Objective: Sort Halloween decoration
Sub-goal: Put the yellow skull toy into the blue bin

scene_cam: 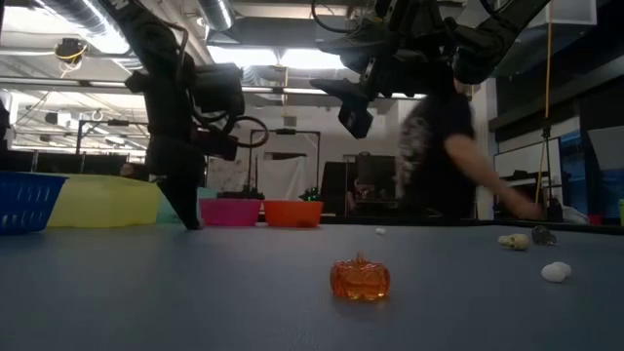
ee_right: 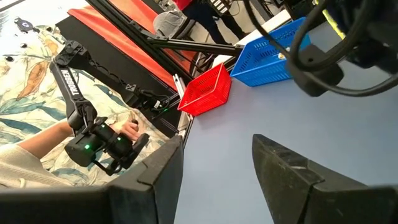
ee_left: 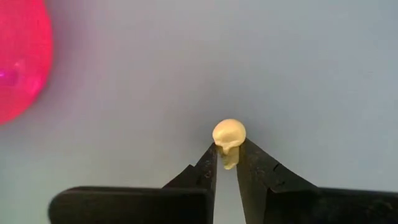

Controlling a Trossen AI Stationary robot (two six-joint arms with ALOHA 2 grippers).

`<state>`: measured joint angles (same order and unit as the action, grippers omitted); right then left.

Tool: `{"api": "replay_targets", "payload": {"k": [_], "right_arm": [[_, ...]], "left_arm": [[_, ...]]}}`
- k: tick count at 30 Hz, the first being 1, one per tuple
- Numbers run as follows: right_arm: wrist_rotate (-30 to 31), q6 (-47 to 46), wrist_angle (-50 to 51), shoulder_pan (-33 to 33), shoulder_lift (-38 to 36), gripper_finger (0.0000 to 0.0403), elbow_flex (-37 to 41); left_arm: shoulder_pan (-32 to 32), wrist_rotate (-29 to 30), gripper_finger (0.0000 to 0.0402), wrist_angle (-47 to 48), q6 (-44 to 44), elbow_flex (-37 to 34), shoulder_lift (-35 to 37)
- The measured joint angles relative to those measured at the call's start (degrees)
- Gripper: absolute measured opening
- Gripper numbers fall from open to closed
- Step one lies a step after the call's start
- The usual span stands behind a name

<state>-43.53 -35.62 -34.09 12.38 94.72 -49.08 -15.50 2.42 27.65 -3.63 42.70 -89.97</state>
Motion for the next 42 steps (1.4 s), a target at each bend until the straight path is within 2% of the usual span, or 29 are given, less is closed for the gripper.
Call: {"api": "replay_targets", "payload": {"k": [12,25,38,42], "right_arm": [[0.0,0.0,0.0,0.0,0.0,0.0189,0.0],[0.0,0.0,0.0,0.0,0.0,0.0189,0.0],[0.0,0.0,0.0,0.0,0.0,0.0189,0.0],[-1.2,0.0,0.0,0.0,0.0,0.0189,0.0]], "left_arm": [[1.5,1.6,0.0048,-0.5,-0.9,-0.1,0.0],[1.8,0.2,0.0012,-4.5,-0.7,1.6,-0.2],[1.9,0.6,0.0008,-4.1,-0.3,6.9,-0.2],[1.8,-1.3,0.0008,-1.4,-0.3,10.4,-0.2]]}}
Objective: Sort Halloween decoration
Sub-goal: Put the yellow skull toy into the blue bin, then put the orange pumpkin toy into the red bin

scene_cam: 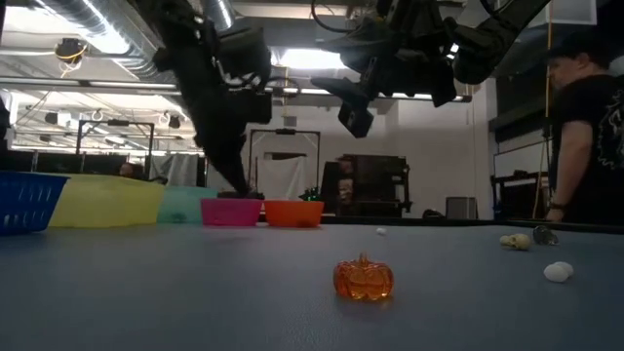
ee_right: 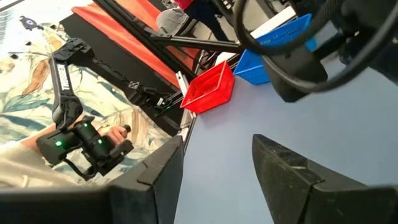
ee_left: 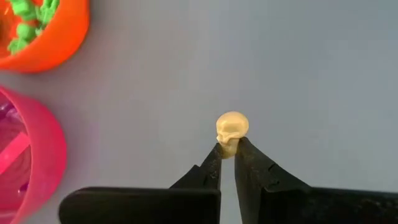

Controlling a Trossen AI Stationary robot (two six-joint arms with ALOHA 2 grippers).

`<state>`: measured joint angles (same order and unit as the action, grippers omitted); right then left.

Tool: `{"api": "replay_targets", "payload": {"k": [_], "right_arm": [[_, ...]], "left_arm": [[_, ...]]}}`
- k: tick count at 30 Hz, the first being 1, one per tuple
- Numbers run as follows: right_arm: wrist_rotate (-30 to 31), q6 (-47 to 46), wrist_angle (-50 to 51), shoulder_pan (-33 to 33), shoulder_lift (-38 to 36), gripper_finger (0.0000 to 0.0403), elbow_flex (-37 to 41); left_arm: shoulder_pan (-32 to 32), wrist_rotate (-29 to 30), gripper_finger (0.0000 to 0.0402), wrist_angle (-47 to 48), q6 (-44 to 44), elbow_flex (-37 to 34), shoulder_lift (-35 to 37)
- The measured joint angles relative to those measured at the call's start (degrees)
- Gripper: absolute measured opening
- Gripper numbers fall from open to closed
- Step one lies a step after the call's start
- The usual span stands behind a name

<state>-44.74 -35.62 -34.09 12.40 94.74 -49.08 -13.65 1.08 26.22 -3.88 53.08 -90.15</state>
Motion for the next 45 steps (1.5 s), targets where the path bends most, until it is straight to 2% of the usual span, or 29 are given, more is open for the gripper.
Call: {"api": "replay_targets", "payload": {"k": [5,10,14,22,27,36,45], "right_arm": [[-2.7,0.0,-0.1,0.0,0.0,0.0189,0.0],[-5.2,0.2,-0.8,0.8,-1.0,0.0189,0.0],[-5.9,1.5,-0.6,3.0,-3.0,0.0189,0.0],[-7.8,1.6,-0.4,5.8,-4.4,0.0189,0.0],[-9.0,1.7,0.5,5.6,-4.4,0.0189,0.0],[-9.4,1.7,0.6,5.6,-4.4,0.0189,0.0],[-9.4,1.6,1.0,5.6,-4.4,0.0189,0.0]], "left_arm": [[1.0,-2.2,0.0008,9.2,0.0,6.4,0.0],[3.9,-2.5,0.0008,22.5,-0.1,13.2,0.1],[7.4,-5.3,0.0008,33.8,-1.7,17.6,0.1],[17.1,-9.4,0.0008,53.0,-13.4,18.7,0.1],[24.5,-9.4,0.0011,62.8,-21.0,18.7,0.1],[34.9,-7.9,0.0024,63.8,-31.1,15.5,0.2],[39.8,-7.7,0.0089,63.8,-39.2,10.3,0.2]]}}
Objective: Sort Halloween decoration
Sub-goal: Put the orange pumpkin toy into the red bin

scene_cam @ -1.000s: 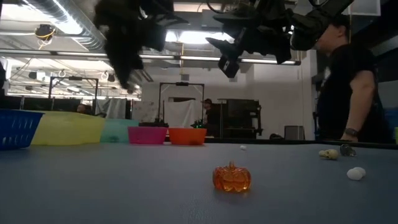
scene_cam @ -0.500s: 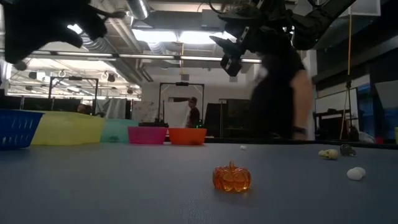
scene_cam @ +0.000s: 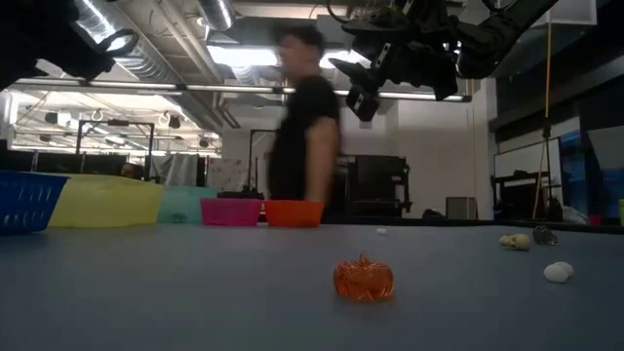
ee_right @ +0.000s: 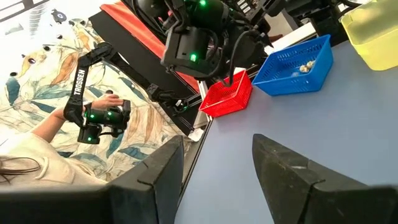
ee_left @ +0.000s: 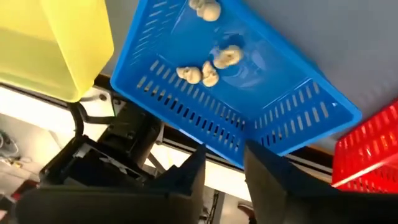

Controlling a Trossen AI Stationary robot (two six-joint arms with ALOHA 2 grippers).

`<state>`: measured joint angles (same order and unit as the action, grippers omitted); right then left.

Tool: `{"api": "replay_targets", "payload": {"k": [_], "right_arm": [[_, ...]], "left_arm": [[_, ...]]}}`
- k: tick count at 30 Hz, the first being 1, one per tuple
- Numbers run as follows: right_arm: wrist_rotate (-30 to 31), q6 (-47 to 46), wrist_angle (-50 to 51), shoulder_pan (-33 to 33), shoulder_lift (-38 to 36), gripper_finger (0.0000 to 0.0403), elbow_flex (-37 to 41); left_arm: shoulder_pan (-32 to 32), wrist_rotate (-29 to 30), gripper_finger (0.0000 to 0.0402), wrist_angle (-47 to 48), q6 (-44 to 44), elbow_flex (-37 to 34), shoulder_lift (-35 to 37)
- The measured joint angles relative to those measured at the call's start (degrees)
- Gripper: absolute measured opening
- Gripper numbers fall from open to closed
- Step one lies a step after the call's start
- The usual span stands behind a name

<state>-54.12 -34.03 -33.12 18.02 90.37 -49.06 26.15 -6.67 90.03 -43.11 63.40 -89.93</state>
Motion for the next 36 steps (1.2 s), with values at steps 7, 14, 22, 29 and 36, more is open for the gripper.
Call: {"api": "replay_targets", "payload": {"k": [7,14,22,29,36], "right_arm": [[0.0,-0.1,-0.3,-0.1,-0.4,0.0189,0.0],[2.2,0.1,-0.1,-4.0,-3.1,0.0189,0.0],[6.8,4.5,0.3,-10.9,-4.5,0.0189,0.0],[10.2,4.6,1.7,-15.8,-4.5,0.0189,0.0],[12.8,4.6,2.1,-19.1,-4.5,0.0189,0.0]], "left_arm": [[0.2,2.1,0.0123,0.0,-7.2,0.0,0.0],[0.6,9.4,0.0121,-0.6,-13.5,0.0,0.9],[0.4,14.6,0.0120,-7.3,-17.9,0.0,4.4],[0.3,14.7,0.0120,-24.9,-17.9,0.0,4.5],[0.0,19.9,0.0120,-52.6,-14.4,0.0,4.3]]}}
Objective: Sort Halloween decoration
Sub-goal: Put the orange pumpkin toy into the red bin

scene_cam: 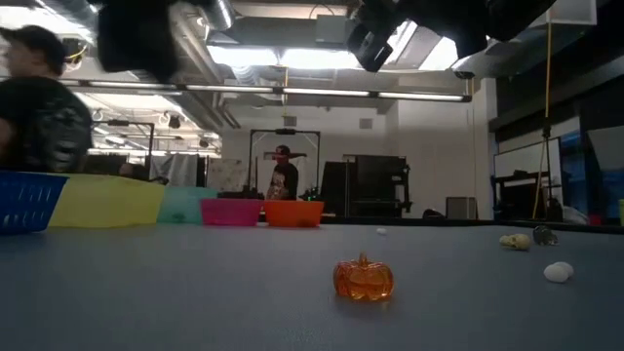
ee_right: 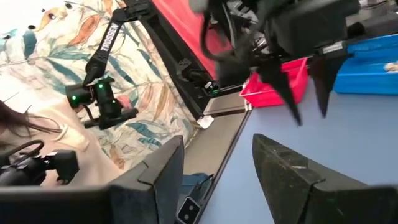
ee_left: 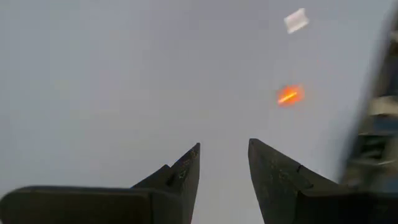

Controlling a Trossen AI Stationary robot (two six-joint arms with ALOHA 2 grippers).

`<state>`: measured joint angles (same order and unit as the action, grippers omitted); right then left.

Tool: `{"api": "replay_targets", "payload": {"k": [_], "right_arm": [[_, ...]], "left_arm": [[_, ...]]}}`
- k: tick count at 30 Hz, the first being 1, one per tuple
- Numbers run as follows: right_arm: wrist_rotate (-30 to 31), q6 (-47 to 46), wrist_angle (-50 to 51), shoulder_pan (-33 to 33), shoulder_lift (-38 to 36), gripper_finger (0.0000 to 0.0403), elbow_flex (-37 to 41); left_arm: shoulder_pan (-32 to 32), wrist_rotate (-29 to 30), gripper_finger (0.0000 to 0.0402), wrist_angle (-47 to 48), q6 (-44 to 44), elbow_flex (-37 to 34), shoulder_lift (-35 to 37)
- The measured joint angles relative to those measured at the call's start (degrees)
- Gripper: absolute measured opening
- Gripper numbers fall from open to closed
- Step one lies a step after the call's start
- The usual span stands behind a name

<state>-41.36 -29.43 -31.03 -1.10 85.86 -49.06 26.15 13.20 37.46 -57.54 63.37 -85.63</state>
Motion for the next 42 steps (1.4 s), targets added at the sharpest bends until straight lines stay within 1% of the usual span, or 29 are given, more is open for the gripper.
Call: {"api": "replay_targets", "payload": {"k": [5,9,11,16,17,20,21,27,33,38,42], "right_arm": [[0.0,0.0,0.5,-1.4,0.0,0.0189,0.0],[0.0,0.0,1.4,-1.6,0.0,0.0189,0.0],[0.0,0.0,1.4,-1.6,0.0,0.0189,0.0],[-0.1,1.5,1.6,-1.6,0.0,0.0189,0.0],[-0.2,1.5,1.6,-1.6,0.0,0.0189,0.0],[-0.5,1.4,1.6,-1.5,0.0,0.0189,0.0],[-0.7,1.4,1.6,-1.5,0.0,0.0189,0.0],[-1.0,1.4,2.6,-1.5,0.0,0.0189,0.0],[-1.1,3.8,2.8,-1.5,0.0,0.0189,0.0],[0.3,4.4,3.6,-1.5,0.0,0.0189,0.0],[0.9,4.5,5.4,-1.5,0.0,0.0189,0.0]], "left_arm": [[0.0,0.3,0.0120,-17.8,9.5,0.0,-1.1],[0.3,-0.4,0.0120,-30.5,17.8,0.0,-3.4],[0.3,-0.4,0.0122,-35.5,20.4,0.1,-4.9],[-0.5,-0.7,0.0152,-46.2,24.3,0.1,-9.6],[-0.7,-0.8,0.0160,-47.5,25.0,0.1,-10.5],[-1.0,-4.8,0.0182,-48.9,24.9,0.1,-13.6],[-1.0,-5.1,0.0187,-48.8,24.9,0.1,-14.6],[0.3,-5.2,0.0191,-49.0,26.7,0.1,-21.0],[1.4,-5.2,0.0191,-49.8,34.6,0.0,-26.1],[2.0,-5.2,0.0190,-56.6,40.1,0.0,-30.3],[2.1,-5.2,0.0190,-57.5,45.7,0.0,-31.4]]}}
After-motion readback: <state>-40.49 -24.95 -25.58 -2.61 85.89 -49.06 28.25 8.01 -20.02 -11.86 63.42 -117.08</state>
